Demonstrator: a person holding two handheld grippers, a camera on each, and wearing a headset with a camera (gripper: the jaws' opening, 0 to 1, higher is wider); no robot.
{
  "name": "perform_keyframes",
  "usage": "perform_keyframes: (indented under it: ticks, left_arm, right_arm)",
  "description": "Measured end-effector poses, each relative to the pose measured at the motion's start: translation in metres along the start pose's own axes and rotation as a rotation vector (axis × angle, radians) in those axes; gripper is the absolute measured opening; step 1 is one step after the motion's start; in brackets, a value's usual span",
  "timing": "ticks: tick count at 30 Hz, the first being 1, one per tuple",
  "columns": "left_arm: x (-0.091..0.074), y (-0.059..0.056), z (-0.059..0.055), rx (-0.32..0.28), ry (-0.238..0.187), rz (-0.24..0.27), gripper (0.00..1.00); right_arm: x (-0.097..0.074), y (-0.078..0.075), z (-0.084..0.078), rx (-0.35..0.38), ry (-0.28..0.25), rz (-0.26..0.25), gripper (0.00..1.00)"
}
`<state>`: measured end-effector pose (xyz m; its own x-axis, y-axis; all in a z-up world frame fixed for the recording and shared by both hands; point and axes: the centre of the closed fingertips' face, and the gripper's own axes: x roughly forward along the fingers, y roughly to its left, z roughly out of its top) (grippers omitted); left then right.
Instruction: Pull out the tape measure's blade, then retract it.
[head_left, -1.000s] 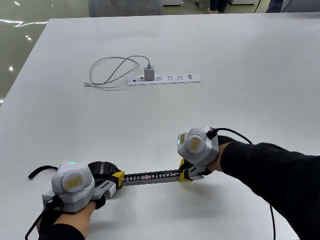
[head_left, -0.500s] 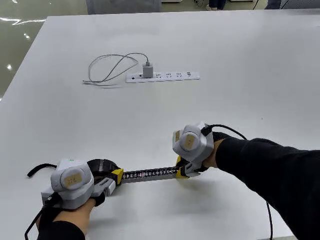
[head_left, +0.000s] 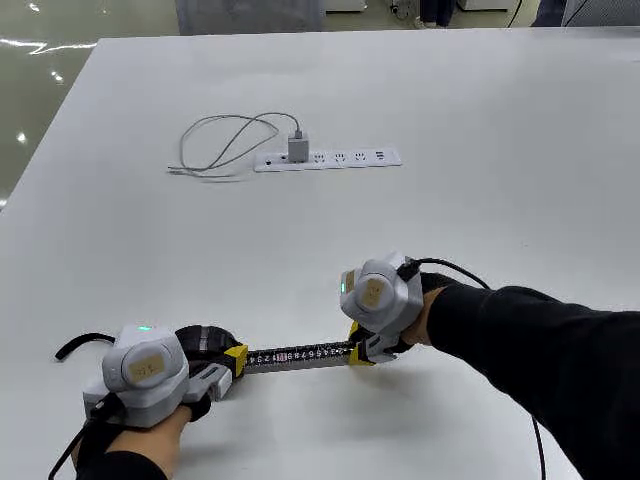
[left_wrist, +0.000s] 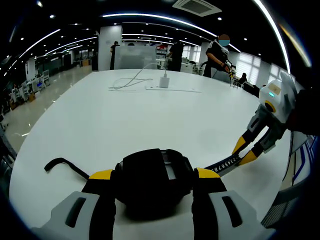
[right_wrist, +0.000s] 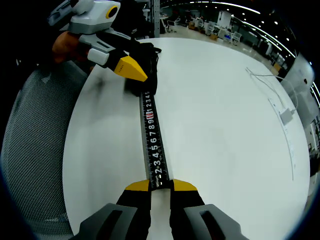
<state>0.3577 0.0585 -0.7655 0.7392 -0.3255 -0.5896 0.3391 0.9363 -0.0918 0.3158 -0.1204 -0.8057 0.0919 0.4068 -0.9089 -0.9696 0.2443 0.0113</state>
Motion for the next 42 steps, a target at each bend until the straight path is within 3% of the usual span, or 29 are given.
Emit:
perform_keyframes:
  ticks: [27, 42]
  left_arm:
    - [-0.001, -0.002, -0.001, 0.001, -0.001, -0.005, 0.57]
    - [-0.001, -0.002, -0.001, -0.005, 0.0, -0.013, 0.56]
  right_arm:
    - [0.004, 0.002, 0.007, -0.008, 0.001, 0.002, 0.1]
    - [0.007, 0.002, 0.012, 0.002, -0.025, 0.01, 0.1]
